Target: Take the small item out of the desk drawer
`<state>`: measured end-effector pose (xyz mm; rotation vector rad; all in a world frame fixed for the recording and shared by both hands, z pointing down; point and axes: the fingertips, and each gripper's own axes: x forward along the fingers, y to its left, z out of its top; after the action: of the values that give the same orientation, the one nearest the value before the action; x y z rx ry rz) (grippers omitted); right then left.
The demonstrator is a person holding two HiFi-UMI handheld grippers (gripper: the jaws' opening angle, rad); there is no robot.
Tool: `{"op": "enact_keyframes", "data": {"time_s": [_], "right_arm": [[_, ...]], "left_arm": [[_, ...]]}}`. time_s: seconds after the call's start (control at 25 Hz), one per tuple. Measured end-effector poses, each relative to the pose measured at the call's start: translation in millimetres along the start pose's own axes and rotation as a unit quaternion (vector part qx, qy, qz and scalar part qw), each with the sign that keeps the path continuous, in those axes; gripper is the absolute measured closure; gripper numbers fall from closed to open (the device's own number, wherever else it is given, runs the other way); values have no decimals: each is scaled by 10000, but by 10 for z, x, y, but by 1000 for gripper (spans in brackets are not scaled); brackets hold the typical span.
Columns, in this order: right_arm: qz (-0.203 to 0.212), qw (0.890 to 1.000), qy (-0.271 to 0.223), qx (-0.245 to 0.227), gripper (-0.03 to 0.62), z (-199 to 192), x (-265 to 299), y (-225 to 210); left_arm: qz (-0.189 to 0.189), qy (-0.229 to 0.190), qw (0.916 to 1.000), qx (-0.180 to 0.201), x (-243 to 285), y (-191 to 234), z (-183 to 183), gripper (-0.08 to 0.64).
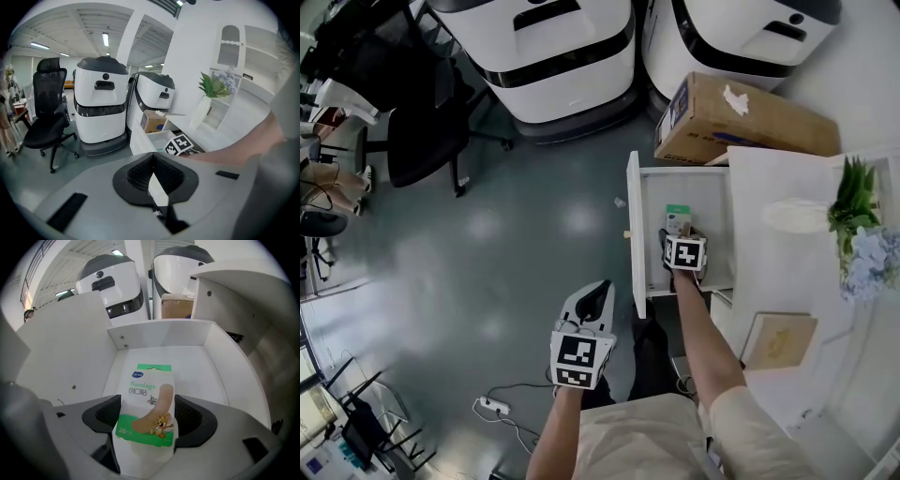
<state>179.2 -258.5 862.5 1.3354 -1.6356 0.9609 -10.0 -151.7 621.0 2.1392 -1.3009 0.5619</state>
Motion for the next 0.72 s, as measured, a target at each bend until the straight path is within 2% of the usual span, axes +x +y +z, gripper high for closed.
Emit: {"op": "enact_keyframes", "data": {"time_s": [0.36, 0.72], "right_arm": [[330, 9989, -290, -174, 221, 67, -395, 185], [461, 9961, -731, -153, 221, 93, -1008, 241]], "left_arm": [[-258, 27, 9997, 23, -91, -221, -15, 543], [-451, -77, 9989, 134, -154, -344, 121, 543]]}}
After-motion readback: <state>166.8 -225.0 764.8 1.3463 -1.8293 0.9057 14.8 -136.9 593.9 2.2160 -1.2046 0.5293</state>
